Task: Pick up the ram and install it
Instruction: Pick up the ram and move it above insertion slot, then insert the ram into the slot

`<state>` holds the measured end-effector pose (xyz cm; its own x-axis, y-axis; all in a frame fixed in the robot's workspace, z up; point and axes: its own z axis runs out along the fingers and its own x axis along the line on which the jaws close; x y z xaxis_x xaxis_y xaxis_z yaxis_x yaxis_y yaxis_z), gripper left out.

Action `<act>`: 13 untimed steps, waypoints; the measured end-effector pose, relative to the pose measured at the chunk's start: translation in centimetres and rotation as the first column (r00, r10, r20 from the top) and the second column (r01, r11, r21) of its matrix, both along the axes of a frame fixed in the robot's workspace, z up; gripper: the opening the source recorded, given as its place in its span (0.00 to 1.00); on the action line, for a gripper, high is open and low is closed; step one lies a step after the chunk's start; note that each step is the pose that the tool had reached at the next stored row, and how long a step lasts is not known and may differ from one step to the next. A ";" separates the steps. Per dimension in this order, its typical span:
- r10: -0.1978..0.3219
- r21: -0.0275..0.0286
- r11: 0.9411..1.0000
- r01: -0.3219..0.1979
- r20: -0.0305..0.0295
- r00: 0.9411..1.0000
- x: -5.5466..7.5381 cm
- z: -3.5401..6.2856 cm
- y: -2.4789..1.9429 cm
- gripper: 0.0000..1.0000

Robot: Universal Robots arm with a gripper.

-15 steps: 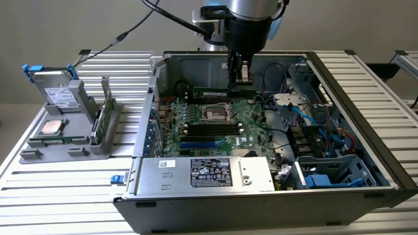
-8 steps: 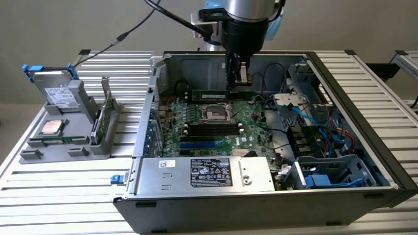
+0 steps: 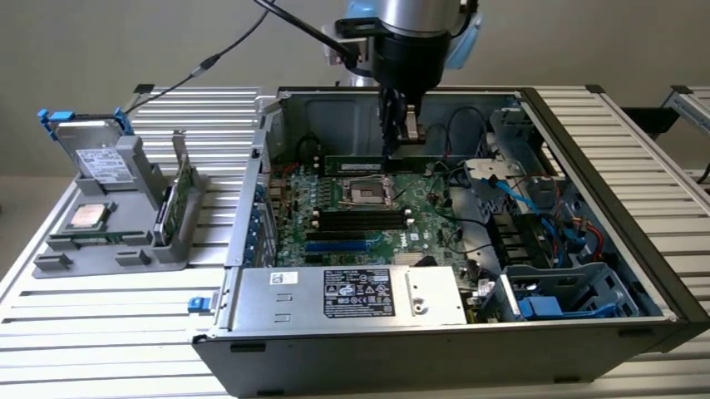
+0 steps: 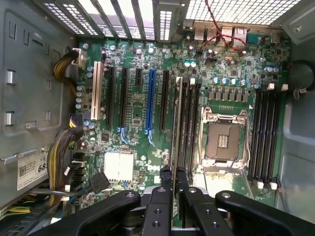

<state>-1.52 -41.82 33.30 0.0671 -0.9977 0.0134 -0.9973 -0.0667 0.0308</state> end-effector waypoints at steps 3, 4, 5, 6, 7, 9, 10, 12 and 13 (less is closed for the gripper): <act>0.004 -0.014 1.000 -0.004 0.000 1.000 -0.1 -0.21 0.72 0.14; 0.004 -0.019 1.000 -0.004 0.001 1.000 -0.2 -0.25 0.94 0.14; 0.005 -0.023 1.000 -0.005 0.001 1.000 -0.3 -0.26 1.07 0.14; 0.006 -0.024 1.000 -0.006 0.001 1.000 -0.3 -0.27 1.08 0.14; 0.006 -0.024 1.000 -0.006 0.001 1.000 -0.3 -0.27 1.07 0.14; 0.006 -0.025 1.000 -0.006 0.001 1.000 -0.3 -0.27 1.08 0.14; 0.006 -0.025 1.000 -0.006 0.001 1.000 -0.3 -0.27 1.08 0.14; 0.006 -0.025 1.000 -0.006 0.001 1.000 -0.3 -0.27 1.08 0.14; 0.006 -0.025 1.000 -0.006 0.001 1.000 -0.3 -0.27 1.08 0.14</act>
